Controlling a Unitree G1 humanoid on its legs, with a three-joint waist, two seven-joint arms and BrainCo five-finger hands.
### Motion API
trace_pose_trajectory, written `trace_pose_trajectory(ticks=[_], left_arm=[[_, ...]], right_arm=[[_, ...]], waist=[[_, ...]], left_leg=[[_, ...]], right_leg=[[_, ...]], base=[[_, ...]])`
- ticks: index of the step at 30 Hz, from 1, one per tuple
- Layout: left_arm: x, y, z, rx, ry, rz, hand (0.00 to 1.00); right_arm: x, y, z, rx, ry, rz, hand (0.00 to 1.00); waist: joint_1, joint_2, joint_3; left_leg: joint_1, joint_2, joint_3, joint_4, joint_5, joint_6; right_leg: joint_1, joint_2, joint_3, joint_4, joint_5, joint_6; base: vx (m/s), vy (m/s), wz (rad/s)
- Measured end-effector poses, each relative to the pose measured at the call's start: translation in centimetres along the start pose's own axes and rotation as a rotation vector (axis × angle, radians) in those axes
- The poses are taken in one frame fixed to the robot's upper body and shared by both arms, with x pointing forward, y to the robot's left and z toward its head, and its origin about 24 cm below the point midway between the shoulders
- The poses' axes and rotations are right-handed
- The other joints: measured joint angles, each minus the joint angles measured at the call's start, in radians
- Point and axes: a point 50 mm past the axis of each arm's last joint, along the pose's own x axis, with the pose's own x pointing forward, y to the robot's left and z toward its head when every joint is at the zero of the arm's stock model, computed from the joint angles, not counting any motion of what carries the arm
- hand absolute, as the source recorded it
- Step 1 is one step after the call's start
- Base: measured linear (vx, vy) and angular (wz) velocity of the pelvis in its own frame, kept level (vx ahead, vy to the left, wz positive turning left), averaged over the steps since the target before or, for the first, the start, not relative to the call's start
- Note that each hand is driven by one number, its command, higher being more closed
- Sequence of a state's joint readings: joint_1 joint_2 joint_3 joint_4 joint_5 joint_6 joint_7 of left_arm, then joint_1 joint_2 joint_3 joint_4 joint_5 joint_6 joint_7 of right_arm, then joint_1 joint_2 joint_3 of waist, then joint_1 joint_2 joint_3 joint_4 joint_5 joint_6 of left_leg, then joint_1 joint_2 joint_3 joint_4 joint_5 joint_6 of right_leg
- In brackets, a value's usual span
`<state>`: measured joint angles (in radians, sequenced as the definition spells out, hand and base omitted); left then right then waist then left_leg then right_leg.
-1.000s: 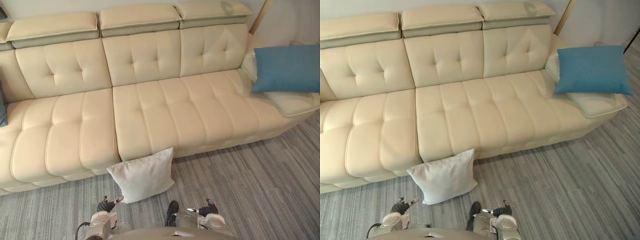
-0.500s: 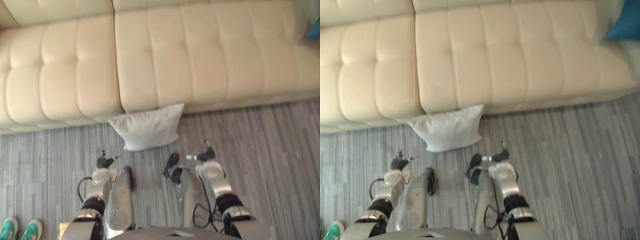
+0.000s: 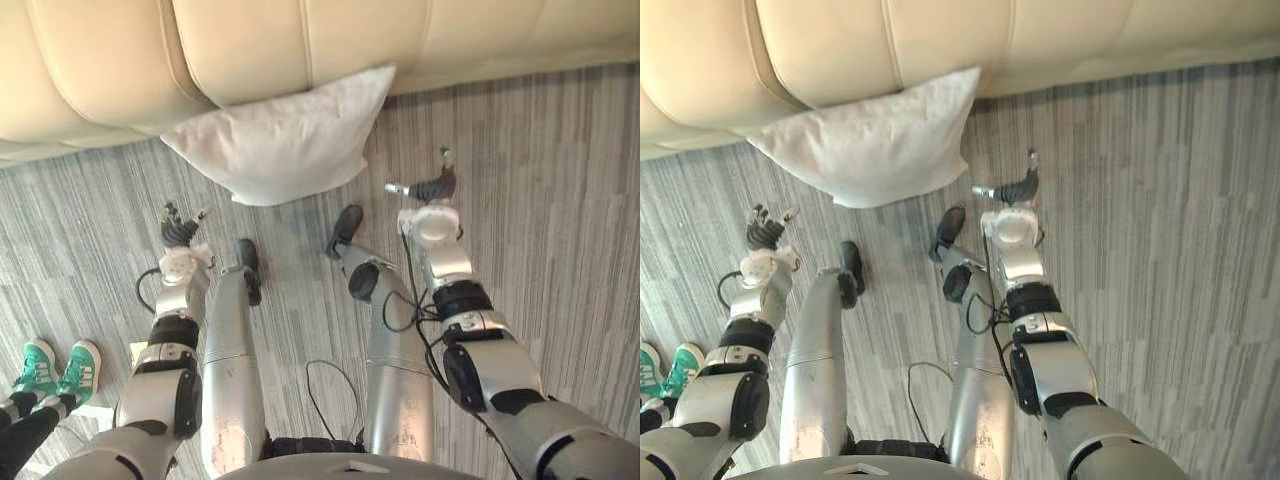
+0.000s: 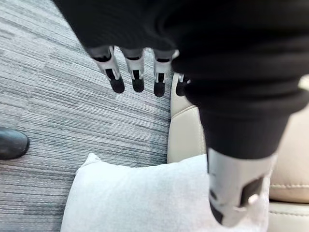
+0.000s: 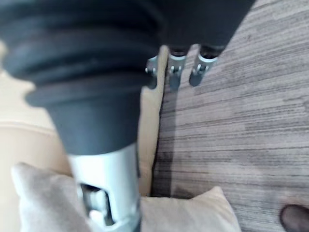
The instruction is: Pick up cushions and gather them together orderly.
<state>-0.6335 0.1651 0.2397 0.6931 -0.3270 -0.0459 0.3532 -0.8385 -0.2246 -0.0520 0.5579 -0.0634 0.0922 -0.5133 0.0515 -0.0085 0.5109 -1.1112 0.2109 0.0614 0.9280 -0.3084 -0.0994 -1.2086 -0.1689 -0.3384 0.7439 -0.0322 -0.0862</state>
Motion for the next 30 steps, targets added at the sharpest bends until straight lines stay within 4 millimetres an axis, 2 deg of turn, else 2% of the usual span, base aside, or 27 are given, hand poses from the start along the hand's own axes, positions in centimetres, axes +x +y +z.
trace_pose_trajectory(ticks=[3, 5, 12, 13, 14, 15, 18, 21, 23, 30], left_arm=[[0.5, -1.1, 2.3, -0.033, -0.064, -0.009, 0.0], [0.9, -2.0, 4.7, -0.057, -0.13, -0.016, 0.0], [0.9, -5.2, 10.6, -0.121, -0.289, -0.072, 0.0], [0.7, -5.6, 11.1, -0.129, -0.305, -0.08, 0.0], [0.6, -6.2, 11.8, -0.135, -0.322, -0.083, 0.0], [0.5, -6.4, 12.0, -0.138, -0.328, -0.084, 1.0], [0.0, -7.9, 13.1, -0.16, -0.349, -0.094, 1.0], [-0.5, -8.5, 13.7, -0.178, -0.367, -0.085, 1.0], [-0.6, -8.5, 13.8, -0.176, -0.373, -0.077, 1.0], [-0.8, -8.3, 14.7, -0.198, -0.393, -0.019, 1.0]], right_arm=[[0.8, 0.3, 2.6, 0.056, -0.053, -0.035, 0.0], [1.4, 0.8, 5.4, 0.092, -0.116, -0.034, 0.0], [1.6, 2.5, 12.0, 0.185, -0.267, -0.016, 0.0], [1.3, 2.7, 12.7, 0.191, -0.29, -0.004, 1.0], [0.9, 3.3, 13.4, 0.208, -0.311, 0.015, 1.0], [0.8, 3.6, 13.6, 0.216, -0.312, 0.022, 1.0], [-0.7, 5.9, 14.0, 0.249, -0.305, 0.088, 1.0], [-2.6, 8.2, 14.4, 0.312, -0.305, 0.17, 1.0], [-3.4, 9.1, 14.6, 0.359, -0.293, 0.197, 1.0], [-3.5, 9.0, 14.5, 0.482, -0.256, 0.216, 1.0]], waist=[[0.0, 0.0, 0.001], [-0.002, -0.001, 0.003], [-0.017, -0.001, 0.006], [-0.017, -0.001, 0.006], [-0.019, -0.001, 0.006], [-0.019, -0.001, 0.006], [-0.022, -0.001, 0.006], [-0.022, -0.001, 0.006], [-0.021, 0.0, 0.006], [-0.025, 0.0, 0.005]], left_leg=[[-0.062, 0.003, -0.007, 0.016, 0.006, 0.009], [-0.113, 0.003, -0.01, 0.017, 0.023, 0.012], [-0.217, 0.004, -0.038, 0.016, 0.053, 0.011], [-0.225, 0.005, -0.038, 0.016, 0.055, 0.008], [-0.236, 0.007, -0.037, 0.017, 0.055, 0.007], [-0.239, 0.008, -0.037, 0.017, 0.056, 0.006], [-0.246, 0.009, -0.039, 0.016, 0.058, 0.002], [-0.251, 0.009, -0.038, 0.015, 0.058, 0.001], [-0.251, 0.009, -0.038, 0.014, 0.059, 0.0], [-0.246, 0.008, -0.037, -0.003, 0.076, -0.029]], right_leg=[[-0.055, 0.0, -0.001, 0.01, 0.005, 0.018], [-0.104, 0.001, 0.0, 0.007, 0.013, 0.031], [-0.199, 0.015, -0.001, 0.007, 0.015, 0.034], [-0.209, 0.015, -0.001, 0.011, 0.015, 0.034], [-0.222, 0.016, -0.001, 0.016, 0.015, 0.034], [-0.226, 0.017, -0.001, 0.021, 0.015, 0.033], [-0.234, 0.018, -0.001, 0.027, 0.015, 0.032], [-0.239, 0.018, -0.001, 0.025, 0.015, 0.032], [-0.239, 0.018, -0.001, 0.025, 0.015, 0.031], [-0.241, 0.02, 0.0, 0.019, 0.02, 0.024]], base=[[-0.08, -0.023, 0.04], [-0.08, -0.039, 0.06], [-0.05, -0.061, 0.09], [-0.02, -0.089, 0.04], [-0.01, -0.075, 0.0], [0.0, -0.078, 0.01], [0.0, -0.067, 0.02], [0.0, -0.076, 0.01], [-0.01, -0.069, 0.01], [0.0, -0.075, 0.01]])
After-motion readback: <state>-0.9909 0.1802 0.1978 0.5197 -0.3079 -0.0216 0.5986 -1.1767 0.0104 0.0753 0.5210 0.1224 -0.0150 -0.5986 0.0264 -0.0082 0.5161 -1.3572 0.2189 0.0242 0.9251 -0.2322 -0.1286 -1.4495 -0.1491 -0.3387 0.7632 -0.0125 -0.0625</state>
